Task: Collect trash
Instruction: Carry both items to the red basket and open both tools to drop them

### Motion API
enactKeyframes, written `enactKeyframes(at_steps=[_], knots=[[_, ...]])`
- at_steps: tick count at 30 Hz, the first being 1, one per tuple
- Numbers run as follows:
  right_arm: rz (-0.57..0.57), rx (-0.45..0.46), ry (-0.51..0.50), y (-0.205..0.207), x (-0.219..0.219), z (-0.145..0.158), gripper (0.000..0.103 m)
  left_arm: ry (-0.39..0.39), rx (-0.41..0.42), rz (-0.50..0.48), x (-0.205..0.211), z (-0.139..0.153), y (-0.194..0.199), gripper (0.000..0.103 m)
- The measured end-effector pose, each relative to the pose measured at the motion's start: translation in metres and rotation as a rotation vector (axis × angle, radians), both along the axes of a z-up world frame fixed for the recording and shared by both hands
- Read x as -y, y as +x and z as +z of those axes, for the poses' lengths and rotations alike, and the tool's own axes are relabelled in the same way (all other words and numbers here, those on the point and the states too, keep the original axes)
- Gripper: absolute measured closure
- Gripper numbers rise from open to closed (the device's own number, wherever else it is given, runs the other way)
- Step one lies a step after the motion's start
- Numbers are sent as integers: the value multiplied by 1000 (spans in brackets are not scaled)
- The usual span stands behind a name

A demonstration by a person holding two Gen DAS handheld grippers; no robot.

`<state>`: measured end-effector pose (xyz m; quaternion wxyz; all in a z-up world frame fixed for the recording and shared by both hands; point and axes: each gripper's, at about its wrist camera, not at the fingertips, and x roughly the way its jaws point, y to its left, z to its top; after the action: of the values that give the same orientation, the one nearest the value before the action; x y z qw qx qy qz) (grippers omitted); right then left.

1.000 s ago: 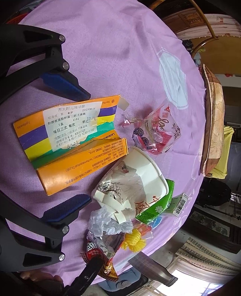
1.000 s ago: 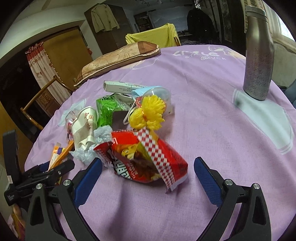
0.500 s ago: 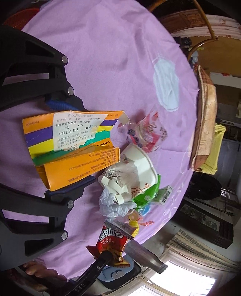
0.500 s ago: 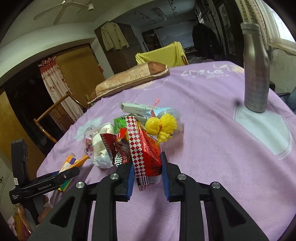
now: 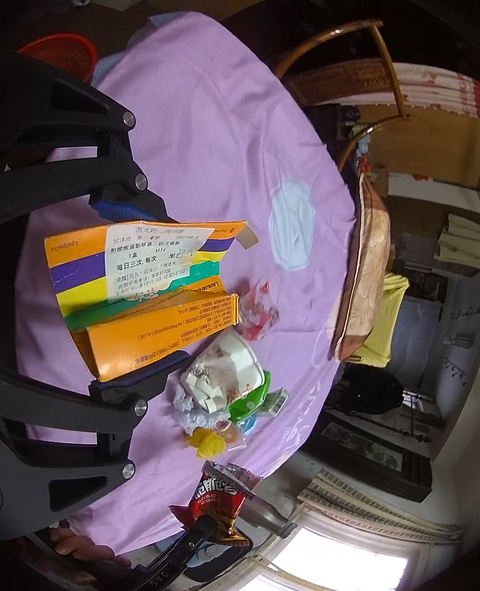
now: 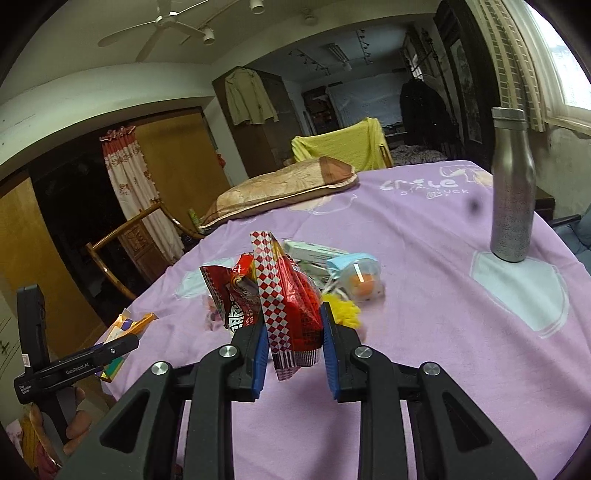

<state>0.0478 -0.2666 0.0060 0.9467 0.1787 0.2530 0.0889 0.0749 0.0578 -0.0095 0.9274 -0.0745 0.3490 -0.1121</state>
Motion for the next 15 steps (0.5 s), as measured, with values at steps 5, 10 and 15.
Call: enactKeyframes(at_steps=[5, 10, 15], knots=[[59, 18, -21, 4, -31, 11, 77, -10, 1, 56, -35, 0, -14, 42], [155, 11, -32, 15, -75, 19, 77, -21, -2, 130, -83, -4, -23, 42], [262, 3, -77, 28, -133, 26, 77, 10, -12, 221, -137, -9, -37, 42]])
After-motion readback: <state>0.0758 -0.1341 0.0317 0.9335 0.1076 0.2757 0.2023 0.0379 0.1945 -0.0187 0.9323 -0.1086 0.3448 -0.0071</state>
